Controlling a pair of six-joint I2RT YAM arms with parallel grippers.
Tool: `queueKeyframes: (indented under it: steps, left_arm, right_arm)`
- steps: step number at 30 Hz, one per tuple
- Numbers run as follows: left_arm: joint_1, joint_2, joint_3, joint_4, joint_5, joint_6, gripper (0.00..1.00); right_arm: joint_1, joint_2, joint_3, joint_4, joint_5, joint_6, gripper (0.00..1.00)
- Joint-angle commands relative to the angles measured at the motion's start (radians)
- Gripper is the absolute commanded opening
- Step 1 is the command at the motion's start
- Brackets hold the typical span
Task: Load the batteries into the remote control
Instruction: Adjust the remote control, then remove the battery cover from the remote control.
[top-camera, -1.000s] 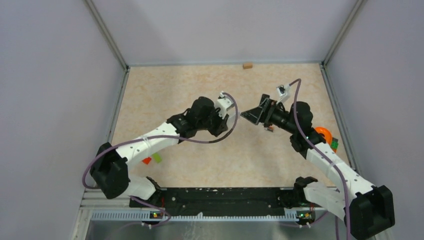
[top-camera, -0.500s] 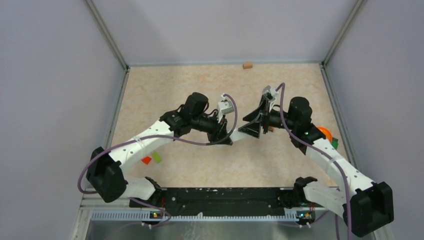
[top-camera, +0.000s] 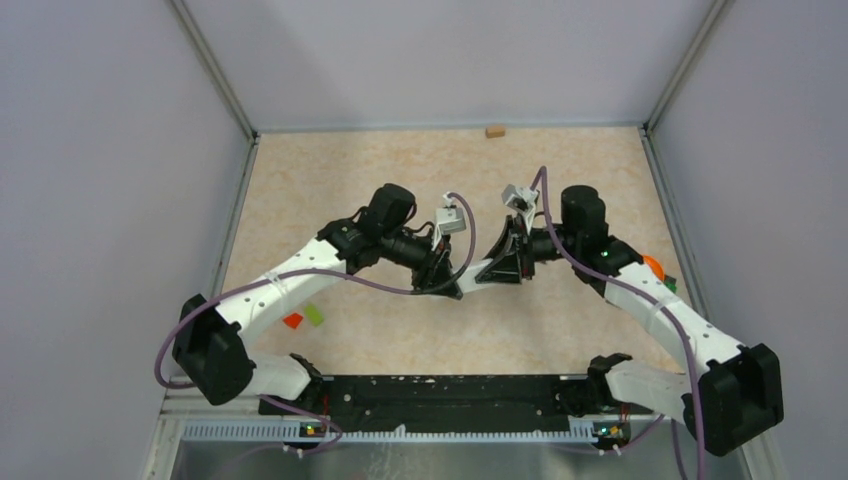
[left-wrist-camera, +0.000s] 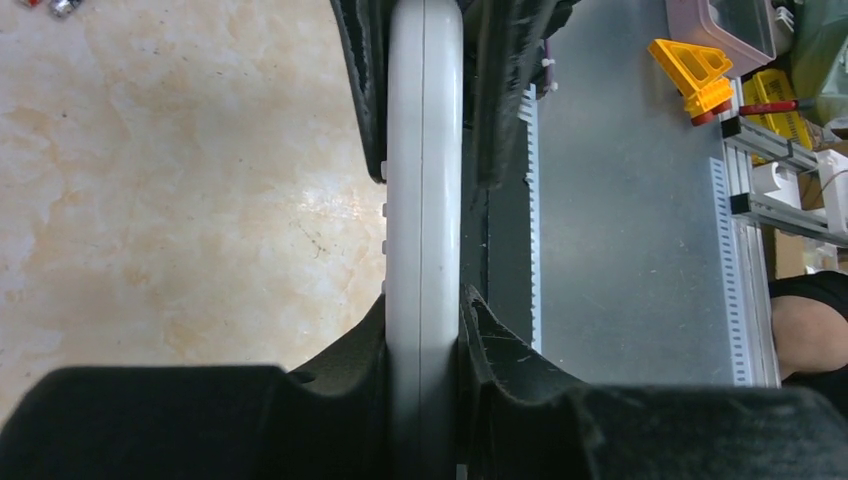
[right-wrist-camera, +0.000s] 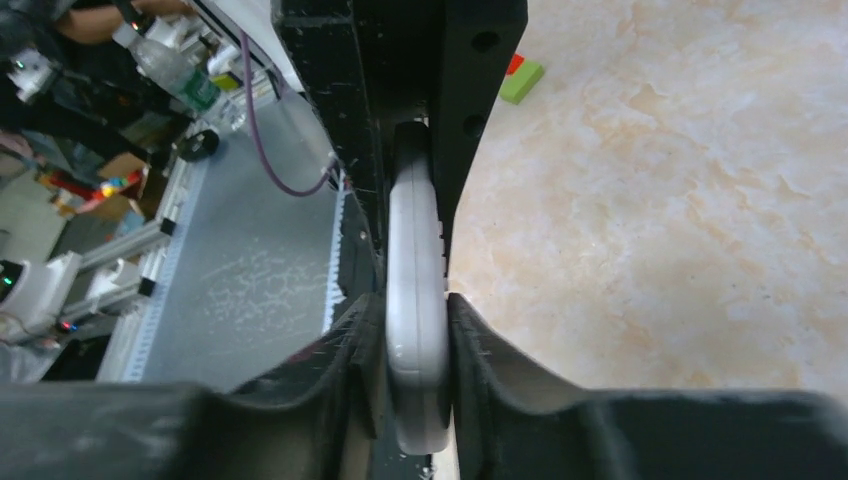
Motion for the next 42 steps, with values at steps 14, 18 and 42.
queueKeyframes:
  steps: [14,18,42]
  left_arm:
    - [0.164,-0.234,-0.160,0.583,-0.195,-0.595,0.99]
    - [0.170,-0.245,-0.201,0.737,-0.253,-0.804,0.95]
    - [0.187,-0.236,-0.230,0.996,-0.127,-1.008,0.52]
  right_arm:
    - [0.051,-0.068,-0.068,0.656,0.317,0.524,0.00]
    - [0.051,-0.082,-0.123,0.825,0.453,0.688,0.00]
    - [0.032,0.026,-0.126,0.989,0.390,0.954,0.00]
